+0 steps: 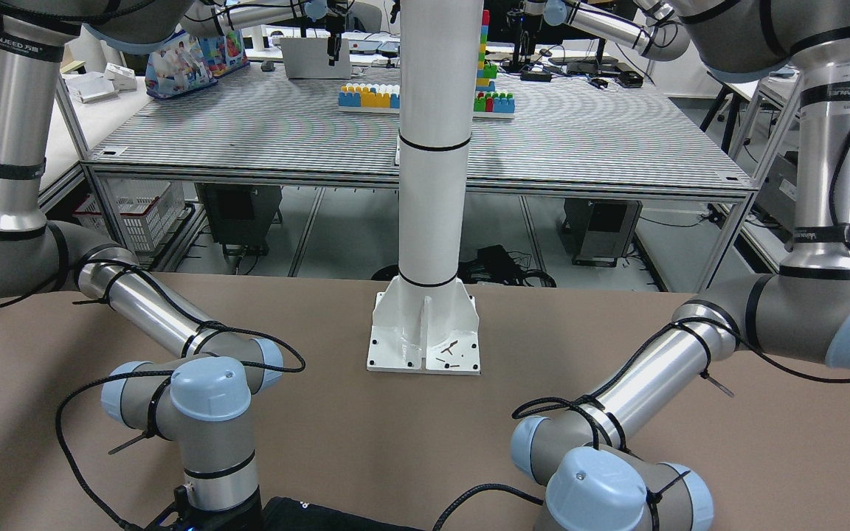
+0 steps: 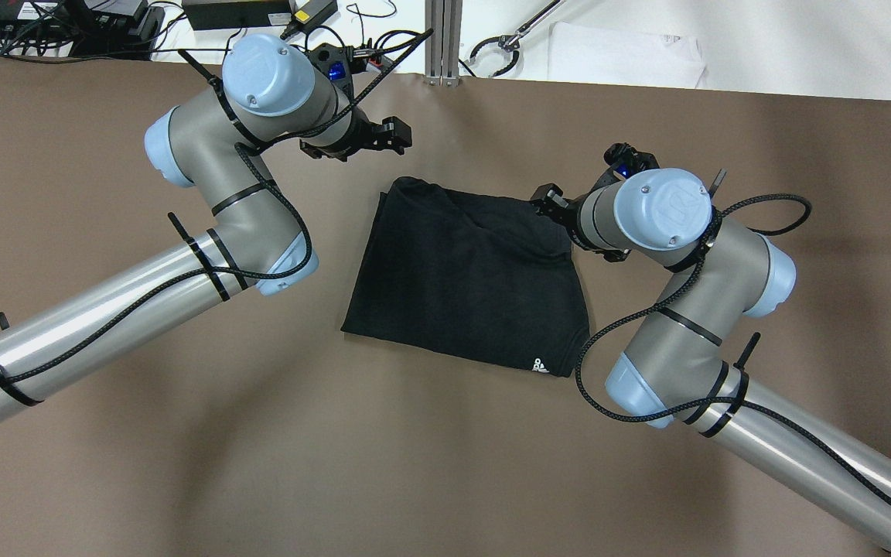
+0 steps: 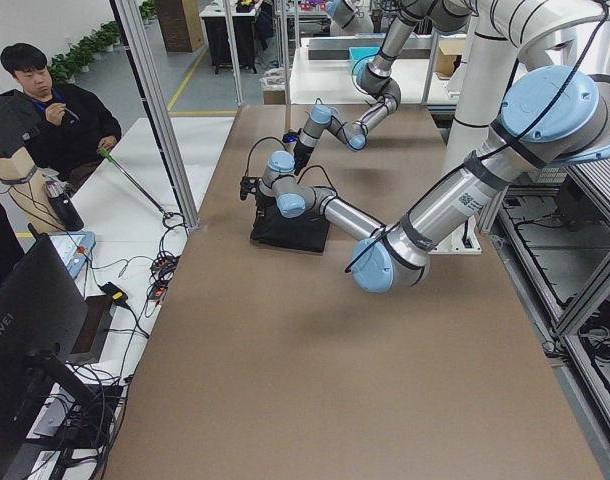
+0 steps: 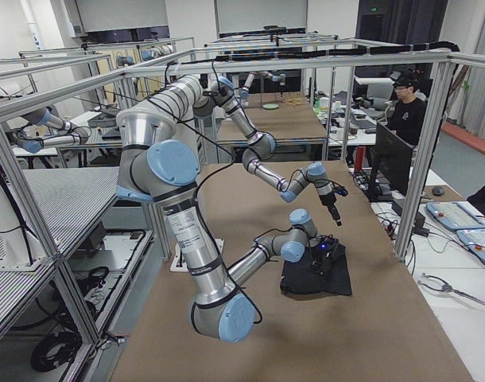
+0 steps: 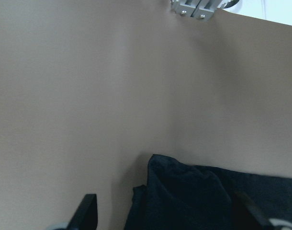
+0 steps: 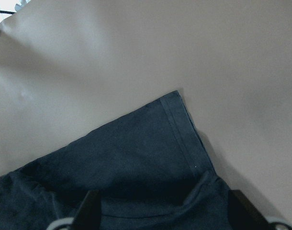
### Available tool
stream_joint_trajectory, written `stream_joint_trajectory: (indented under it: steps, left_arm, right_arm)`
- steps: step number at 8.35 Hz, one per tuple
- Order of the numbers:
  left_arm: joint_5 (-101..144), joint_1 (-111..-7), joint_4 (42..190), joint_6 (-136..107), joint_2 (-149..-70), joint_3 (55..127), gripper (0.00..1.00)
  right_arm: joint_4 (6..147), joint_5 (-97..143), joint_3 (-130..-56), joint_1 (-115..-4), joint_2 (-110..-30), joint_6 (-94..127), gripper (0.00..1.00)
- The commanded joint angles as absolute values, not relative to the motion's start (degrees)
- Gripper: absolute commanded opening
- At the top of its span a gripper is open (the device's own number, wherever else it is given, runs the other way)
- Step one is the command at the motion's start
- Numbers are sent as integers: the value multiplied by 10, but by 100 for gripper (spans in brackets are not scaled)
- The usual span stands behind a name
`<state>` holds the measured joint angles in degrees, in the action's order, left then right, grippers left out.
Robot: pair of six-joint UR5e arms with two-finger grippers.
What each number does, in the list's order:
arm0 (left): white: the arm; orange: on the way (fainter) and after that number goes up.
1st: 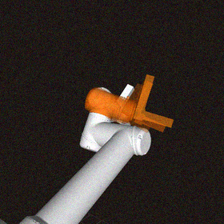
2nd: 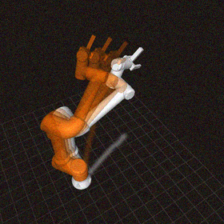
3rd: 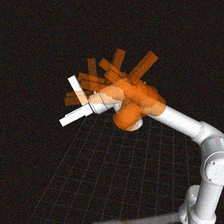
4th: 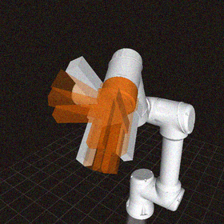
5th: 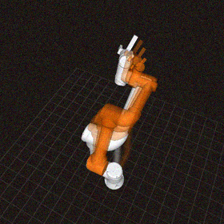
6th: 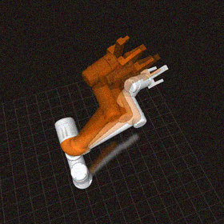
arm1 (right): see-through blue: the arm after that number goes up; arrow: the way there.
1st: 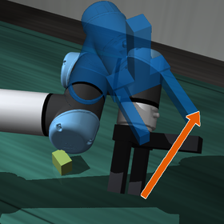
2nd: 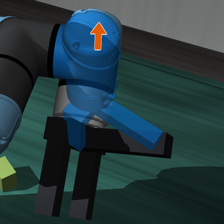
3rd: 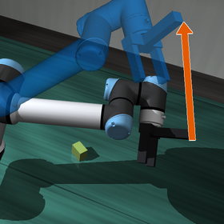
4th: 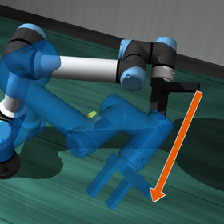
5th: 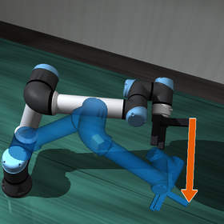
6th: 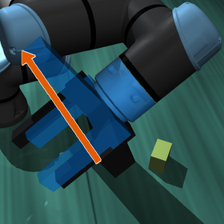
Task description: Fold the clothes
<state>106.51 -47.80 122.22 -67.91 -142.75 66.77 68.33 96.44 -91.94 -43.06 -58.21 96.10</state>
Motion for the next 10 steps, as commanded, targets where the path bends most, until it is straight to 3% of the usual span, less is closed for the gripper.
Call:
stream_joint_trajectory:
  steps: [1,3,7,10]
  left_arm:
    - [1072,-505,1234,-636,-1387,677,100]
    - [1086,-561,1233,-514,-1320,693,100]
    - [1147,-755,1229,-235,-1179,722,100]
    - [1141,-898,1228,-22,-1067,751,100]
  right_arm:
    - [724,968,-918,-467,-597,781,94]
    - [790,983,-918,-529,-626,588,94]
    - [792,984,-942,-683,-761,218,94]
    - [795,977,-1055,-809,-917,47,94]
